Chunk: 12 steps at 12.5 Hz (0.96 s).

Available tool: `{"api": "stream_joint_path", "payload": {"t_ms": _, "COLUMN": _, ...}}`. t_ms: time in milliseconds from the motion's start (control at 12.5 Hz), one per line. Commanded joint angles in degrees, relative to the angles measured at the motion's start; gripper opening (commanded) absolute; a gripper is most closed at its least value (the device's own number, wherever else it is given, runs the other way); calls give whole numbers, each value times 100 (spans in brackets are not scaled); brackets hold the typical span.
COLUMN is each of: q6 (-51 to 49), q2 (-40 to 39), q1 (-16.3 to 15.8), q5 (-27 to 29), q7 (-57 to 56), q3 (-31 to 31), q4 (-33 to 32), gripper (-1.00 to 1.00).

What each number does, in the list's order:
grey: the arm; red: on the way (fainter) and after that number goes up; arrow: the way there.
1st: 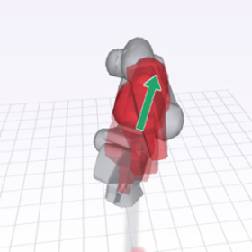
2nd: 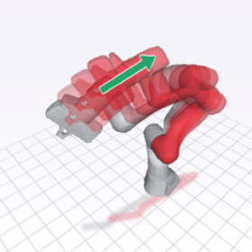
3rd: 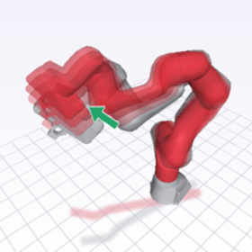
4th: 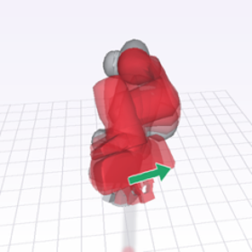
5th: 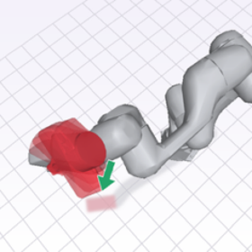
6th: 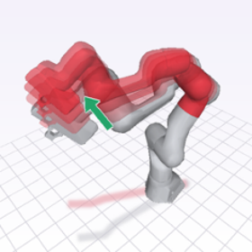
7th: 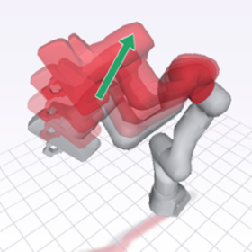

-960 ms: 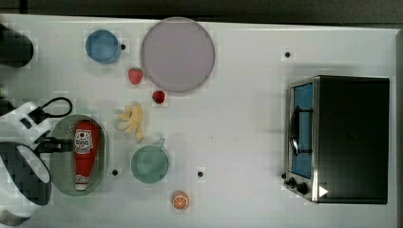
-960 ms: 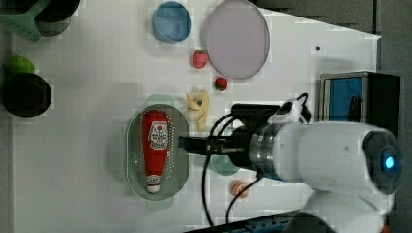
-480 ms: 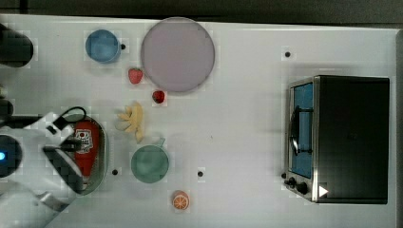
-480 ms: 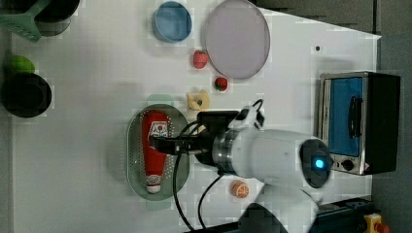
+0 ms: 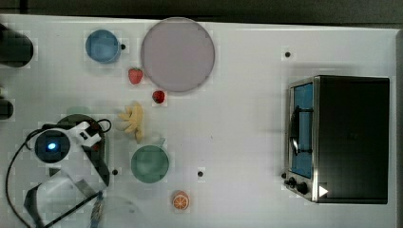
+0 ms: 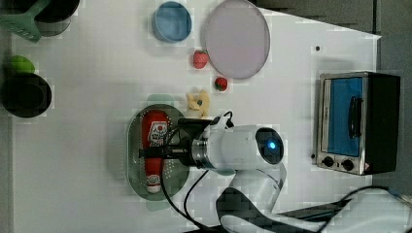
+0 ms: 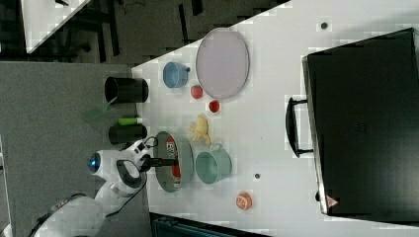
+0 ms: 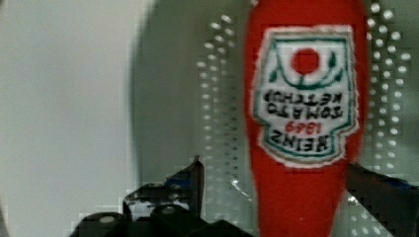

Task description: Pick ketchup from strainer and place it on the table

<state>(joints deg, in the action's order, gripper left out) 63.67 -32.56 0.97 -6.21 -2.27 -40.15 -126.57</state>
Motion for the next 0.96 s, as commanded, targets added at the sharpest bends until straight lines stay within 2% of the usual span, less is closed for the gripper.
{"api": "stream_joint_path", "payload": {"t_ms": 80, "q6": 389, "q2": -72, "q1": -119, "q5": -31, "q7": 292, "q3": 142, "q4": 92, "gripper": 100}}
{"api": "stream_joint_path", "payload": {"t_ms": 160, "q6": 499, "q2": -153, "q1": -190, "q5": -82, "q7": 292, "q3": 225, "q4": 99, "gripper": 100}}
{"api": "stream_joint_path", "payload": {"t_ms": 240, "q6": 562, "q2": -211, "q1": -276, "q5": -165, "q7": 292, "q3": 334, "q4": 100, "gripper": 92}}
{"api": "stream_joint_path", "payload": {"t_ms": 480, "q6": 769, "q2": -253, "q1": -482, "q5": -328, "q7": 292, "q3": 531, "q4": 107, "gripper": 21}}
{"api": "stream_joint_path", "payload": {"t_ms": 720, "q6": 802, "q2": -103, "q1": -465, "q5": -316, "q7": 297, "q3": 397, "q4": 94, "gripper": 17}}
{"api": "stream_joint_path", "payload": {"t_ms": 960, "q6": 198, "q2": 573, "q1": -390, "q5": -296, "q7": 306, "q3": 350, "q4": 91, "gripper": 17}}
